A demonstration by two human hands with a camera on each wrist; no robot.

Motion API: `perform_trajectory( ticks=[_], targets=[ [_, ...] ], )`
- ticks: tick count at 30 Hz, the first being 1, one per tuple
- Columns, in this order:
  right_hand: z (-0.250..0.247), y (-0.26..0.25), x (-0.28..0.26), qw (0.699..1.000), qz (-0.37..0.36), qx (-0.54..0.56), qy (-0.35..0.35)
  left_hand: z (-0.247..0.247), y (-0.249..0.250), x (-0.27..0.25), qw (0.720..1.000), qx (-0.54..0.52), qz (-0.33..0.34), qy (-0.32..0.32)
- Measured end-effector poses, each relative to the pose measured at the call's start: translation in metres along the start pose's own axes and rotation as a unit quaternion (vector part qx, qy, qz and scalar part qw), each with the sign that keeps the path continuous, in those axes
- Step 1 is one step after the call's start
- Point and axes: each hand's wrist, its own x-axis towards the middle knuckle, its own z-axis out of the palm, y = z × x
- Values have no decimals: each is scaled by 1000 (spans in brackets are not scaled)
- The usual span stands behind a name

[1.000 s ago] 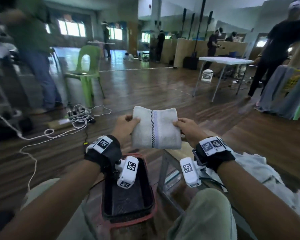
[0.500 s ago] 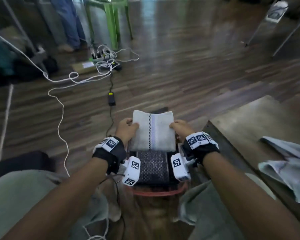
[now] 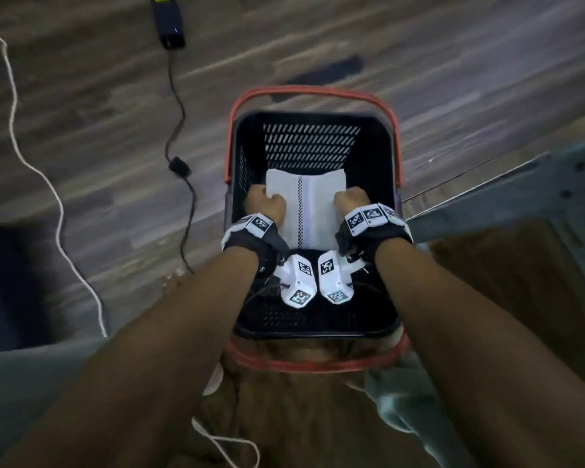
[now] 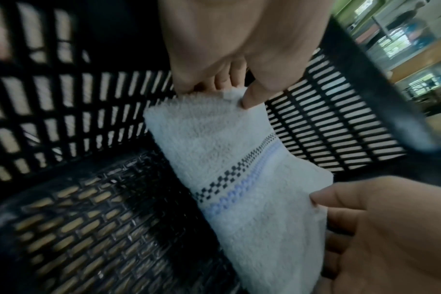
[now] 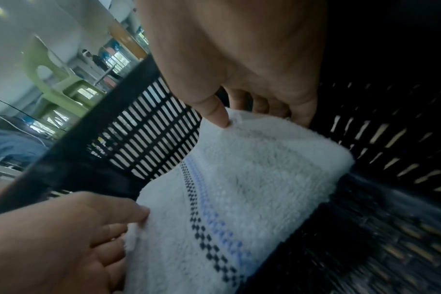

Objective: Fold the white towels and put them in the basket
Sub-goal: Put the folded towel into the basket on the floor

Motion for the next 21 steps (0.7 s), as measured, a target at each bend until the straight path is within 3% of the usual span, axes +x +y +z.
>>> perform_trajectory(
  ticks=[5, 11, 15, 18, 21],
  targets=[
    [23, 6, 46, 1000, -6, 27, -4, 31, -13, 45, 1000, -5, -15, 14],
    [31, 12, 72, 998, -12, 55, 26, 45, -23, 66, 999, -3, 27, 40],
    [39, 15, 70, 994, -56, 76, 63, 49, -32, 65, 989, 7, 138, 59],
    [44, 21, 60, 984, -144, -37, 95, 54, -39, 61, 962, 73, 257, 63],
    [48, 27, 56, 950, -248, -163, 99, 59, -48, 62, 936, 193, 294, 27]
  ],
)
